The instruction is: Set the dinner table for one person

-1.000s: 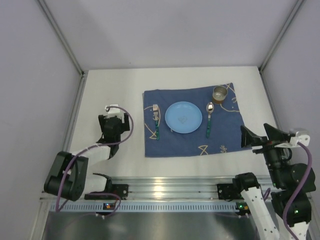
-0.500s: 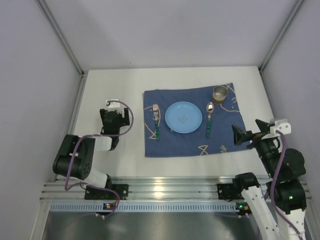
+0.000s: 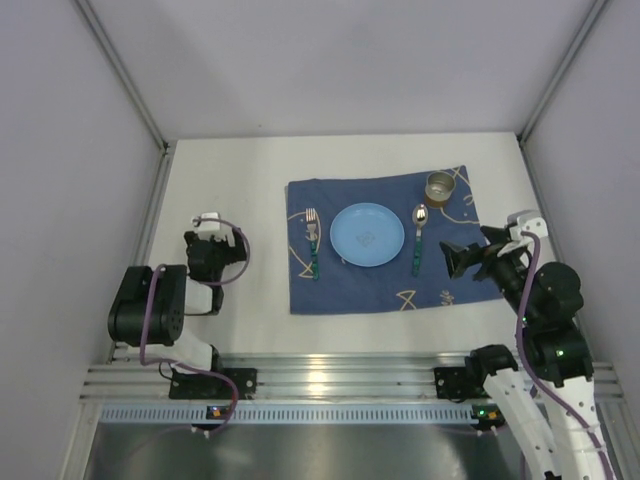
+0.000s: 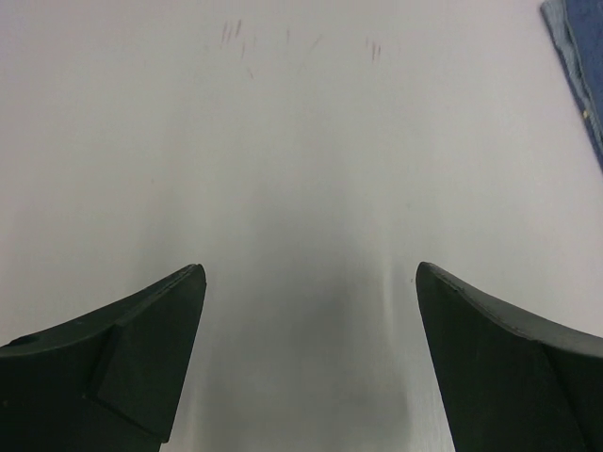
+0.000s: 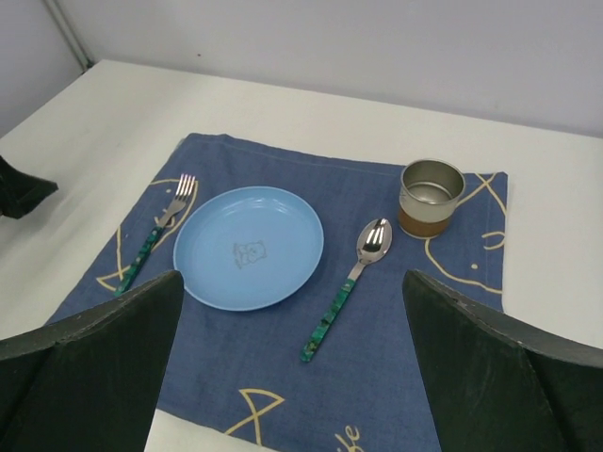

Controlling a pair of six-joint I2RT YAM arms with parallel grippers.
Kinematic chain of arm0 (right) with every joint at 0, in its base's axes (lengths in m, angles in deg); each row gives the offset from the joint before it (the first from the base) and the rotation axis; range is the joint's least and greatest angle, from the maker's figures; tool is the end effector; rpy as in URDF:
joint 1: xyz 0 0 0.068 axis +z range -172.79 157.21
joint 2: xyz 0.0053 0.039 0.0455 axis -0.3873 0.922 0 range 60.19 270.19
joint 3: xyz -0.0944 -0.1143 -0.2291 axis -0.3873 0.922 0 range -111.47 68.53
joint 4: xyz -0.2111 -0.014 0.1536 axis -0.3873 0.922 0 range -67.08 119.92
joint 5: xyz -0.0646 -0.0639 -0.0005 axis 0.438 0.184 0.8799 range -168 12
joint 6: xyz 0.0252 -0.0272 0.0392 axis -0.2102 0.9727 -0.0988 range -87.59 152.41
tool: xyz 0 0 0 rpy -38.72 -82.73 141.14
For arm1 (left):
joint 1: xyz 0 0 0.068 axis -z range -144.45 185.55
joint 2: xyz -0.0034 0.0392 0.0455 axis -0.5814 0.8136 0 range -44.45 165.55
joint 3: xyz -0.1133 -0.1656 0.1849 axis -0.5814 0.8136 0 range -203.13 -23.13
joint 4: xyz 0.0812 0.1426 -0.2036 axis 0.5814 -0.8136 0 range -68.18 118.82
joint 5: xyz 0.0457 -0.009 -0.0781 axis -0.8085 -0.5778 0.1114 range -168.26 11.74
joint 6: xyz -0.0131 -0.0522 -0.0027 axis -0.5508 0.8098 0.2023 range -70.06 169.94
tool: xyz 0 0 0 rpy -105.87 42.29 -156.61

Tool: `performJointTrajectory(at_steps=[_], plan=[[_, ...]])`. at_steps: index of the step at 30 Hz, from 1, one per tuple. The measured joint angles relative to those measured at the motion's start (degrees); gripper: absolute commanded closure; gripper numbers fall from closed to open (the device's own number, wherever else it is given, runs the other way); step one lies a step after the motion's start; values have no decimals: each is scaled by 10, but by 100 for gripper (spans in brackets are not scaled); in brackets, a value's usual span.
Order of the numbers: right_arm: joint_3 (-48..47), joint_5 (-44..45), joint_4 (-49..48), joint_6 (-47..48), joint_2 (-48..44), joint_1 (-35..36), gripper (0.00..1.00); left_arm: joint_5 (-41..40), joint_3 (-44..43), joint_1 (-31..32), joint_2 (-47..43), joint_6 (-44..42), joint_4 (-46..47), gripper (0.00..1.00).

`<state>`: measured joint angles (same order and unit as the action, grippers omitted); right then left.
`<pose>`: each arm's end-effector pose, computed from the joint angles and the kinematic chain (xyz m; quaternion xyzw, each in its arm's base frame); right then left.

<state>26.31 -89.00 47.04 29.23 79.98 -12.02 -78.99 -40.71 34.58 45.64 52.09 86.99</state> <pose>0.0812 0.0224 0.3486 -0.1139 0.7082 0.1524 0.6799 0.2576 0.0047 0.1347 -0.0255 0.7894 -0.0013 0.6133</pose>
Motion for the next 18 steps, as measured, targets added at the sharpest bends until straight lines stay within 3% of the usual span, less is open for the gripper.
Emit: performJointTrajectory(at_steps=[12,18], plan=[[125,-3,-101,-26,20,0,0,9,5,-4,2,12,9,1],[227,101,-198,0,70,0,0,9,5,-4,2,11,9,2]])
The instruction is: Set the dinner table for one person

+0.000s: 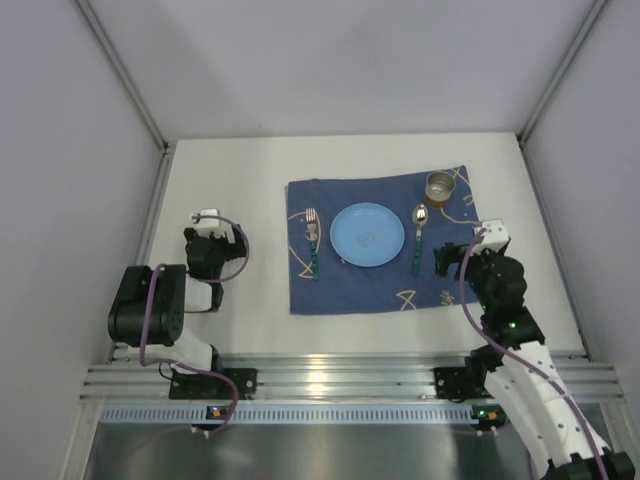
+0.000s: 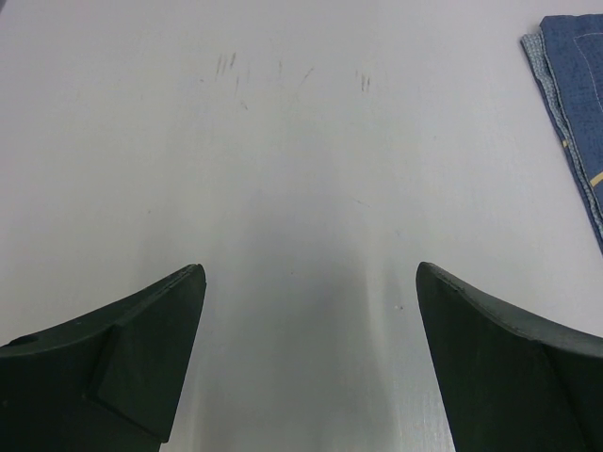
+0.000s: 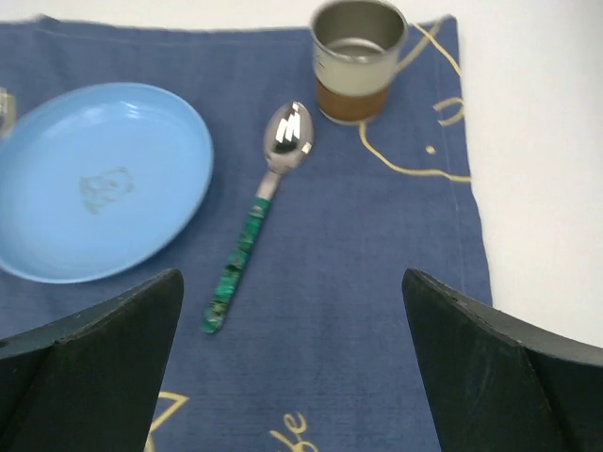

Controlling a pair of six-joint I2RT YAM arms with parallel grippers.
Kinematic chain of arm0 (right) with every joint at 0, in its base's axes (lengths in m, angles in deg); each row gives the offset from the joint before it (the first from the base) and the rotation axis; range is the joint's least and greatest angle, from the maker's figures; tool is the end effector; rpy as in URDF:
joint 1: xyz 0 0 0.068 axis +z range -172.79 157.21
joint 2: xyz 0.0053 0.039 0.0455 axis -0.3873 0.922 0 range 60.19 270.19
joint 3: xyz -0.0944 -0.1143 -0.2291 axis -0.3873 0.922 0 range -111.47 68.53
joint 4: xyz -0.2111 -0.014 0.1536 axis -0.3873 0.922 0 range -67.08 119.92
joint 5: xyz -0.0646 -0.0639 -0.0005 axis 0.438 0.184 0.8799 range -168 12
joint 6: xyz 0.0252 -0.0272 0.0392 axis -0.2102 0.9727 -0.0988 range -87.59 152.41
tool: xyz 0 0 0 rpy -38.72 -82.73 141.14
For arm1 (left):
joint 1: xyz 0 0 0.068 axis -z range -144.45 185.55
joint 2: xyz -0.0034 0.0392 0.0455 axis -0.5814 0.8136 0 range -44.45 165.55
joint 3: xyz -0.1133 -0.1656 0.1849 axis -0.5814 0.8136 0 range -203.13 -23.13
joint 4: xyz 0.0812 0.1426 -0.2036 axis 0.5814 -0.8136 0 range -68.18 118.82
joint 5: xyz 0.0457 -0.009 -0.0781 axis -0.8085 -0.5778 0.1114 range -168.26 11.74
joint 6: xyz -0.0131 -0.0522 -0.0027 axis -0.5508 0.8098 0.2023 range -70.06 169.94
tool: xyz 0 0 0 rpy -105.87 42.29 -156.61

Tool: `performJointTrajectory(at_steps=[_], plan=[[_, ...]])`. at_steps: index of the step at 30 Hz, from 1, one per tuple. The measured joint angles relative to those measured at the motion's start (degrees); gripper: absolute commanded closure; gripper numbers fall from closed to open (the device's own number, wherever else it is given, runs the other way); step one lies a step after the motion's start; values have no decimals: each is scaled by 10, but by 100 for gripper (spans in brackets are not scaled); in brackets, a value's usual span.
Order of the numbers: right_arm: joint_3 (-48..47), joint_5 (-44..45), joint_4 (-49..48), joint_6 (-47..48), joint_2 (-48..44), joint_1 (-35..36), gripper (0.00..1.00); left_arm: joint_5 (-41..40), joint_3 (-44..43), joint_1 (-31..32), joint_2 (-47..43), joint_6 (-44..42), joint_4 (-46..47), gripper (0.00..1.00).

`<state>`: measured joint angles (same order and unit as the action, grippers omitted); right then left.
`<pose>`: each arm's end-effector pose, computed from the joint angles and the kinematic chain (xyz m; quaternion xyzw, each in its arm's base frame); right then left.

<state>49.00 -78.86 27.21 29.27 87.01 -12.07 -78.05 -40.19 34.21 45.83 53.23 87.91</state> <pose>0.1397 0.0271 0.2391 -0.0560 0.7728 0.0820 0.6268 0.2558 0.0058 0.1335 -0.0308 0.7881 -0.0119 0.6146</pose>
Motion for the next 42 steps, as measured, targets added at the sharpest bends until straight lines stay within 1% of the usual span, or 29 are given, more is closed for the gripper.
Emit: performJointTrajectory(at_steps=[3,6,9,14,16,18,20,27,42], plan=[[43,42,-73,17,57,-7,0,0,0,0,0,0,0,2],[87,70,-189,23,154,-17,0,0,0,0,0,0,0,2],[123,77,-320,32,272,-34,0,0,0,0,0,0,0,2],[113,51,-521,76,468,-45,0,0,0,0,0,0,0,2],[109,48,-601,79,523,-52,0,0,0,0,0,0,0,2],[108,44,-650,82,551,-61,0,0,0,0,0,0,0,2],[106,41,-671,83,555,-65,0,0,0,0,0,0,0,2],[78,57,-693,78,558,-68,0,0,0,0,0,0,0,2],[78,60,-694,78,558,-68,0,0,0,0,0,0,0,2]])
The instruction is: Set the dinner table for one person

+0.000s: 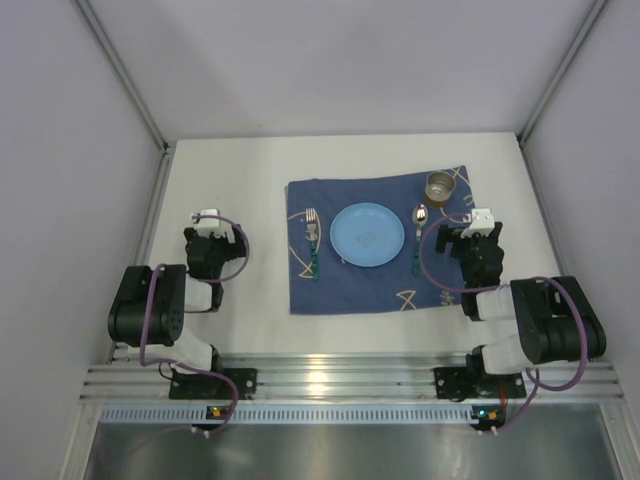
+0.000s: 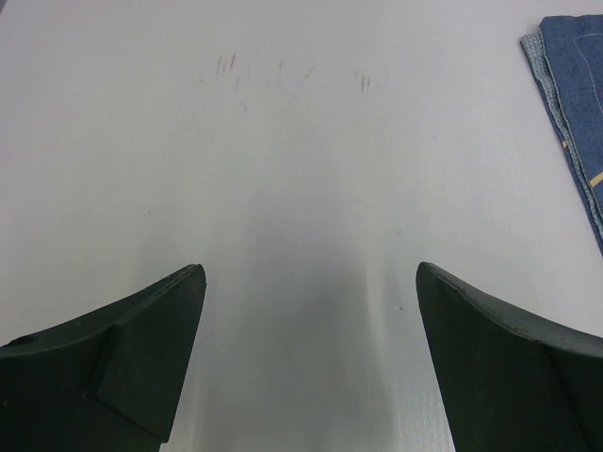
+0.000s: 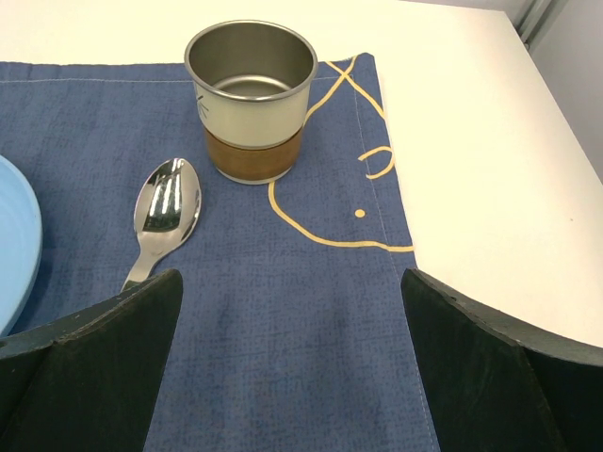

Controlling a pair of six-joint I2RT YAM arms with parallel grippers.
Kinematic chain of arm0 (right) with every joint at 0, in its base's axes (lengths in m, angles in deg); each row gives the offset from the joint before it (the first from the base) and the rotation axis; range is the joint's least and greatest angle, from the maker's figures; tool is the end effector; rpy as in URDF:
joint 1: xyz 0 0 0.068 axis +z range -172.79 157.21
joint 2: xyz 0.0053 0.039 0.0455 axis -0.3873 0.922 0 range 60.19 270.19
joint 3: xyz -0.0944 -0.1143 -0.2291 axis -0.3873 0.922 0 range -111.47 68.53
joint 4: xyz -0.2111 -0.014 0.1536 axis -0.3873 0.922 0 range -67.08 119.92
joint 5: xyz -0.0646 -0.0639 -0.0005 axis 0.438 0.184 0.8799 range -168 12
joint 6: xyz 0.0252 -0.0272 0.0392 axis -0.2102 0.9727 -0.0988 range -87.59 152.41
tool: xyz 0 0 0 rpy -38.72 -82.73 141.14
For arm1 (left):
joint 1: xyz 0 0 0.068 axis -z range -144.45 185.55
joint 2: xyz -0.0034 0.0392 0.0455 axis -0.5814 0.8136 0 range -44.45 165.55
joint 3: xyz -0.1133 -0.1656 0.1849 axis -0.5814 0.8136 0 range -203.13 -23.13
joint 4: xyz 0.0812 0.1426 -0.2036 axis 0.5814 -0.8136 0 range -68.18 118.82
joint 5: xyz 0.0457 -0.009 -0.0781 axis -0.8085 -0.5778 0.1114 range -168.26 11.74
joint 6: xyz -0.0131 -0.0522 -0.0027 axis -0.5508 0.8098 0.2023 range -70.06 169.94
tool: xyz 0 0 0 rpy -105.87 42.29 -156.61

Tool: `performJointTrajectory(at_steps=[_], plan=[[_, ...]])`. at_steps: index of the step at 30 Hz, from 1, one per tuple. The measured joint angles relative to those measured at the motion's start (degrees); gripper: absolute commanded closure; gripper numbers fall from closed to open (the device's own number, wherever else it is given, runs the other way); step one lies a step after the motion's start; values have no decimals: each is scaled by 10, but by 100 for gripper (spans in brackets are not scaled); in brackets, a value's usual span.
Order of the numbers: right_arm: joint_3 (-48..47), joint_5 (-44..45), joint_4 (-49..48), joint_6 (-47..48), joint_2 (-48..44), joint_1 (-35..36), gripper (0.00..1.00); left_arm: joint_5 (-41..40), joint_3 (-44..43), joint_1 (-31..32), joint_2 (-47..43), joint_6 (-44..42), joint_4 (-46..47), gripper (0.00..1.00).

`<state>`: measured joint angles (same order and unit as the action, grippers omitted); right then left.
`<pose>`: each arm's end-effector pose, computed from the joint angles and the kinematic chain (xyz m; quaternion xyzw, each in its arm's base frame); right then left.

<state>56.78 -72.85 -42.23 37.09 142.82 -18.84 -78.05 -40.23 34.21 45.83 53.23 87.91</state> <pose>0.2316 0.0129 0.1526 -0.0257 0.7410 -0.0377 0.6699 0.2560 0.0058 0.1337 -0.0308 0.7879 -0.0119 0.6149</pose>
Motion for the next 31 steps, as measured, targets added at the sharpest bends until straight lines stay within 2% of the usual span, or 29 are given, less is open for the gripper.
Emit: performJointTrajectory(at_steps=[31], plan=[[-14,2,10,-16,2,-12,0,0,0,0,0,0,0,1]])
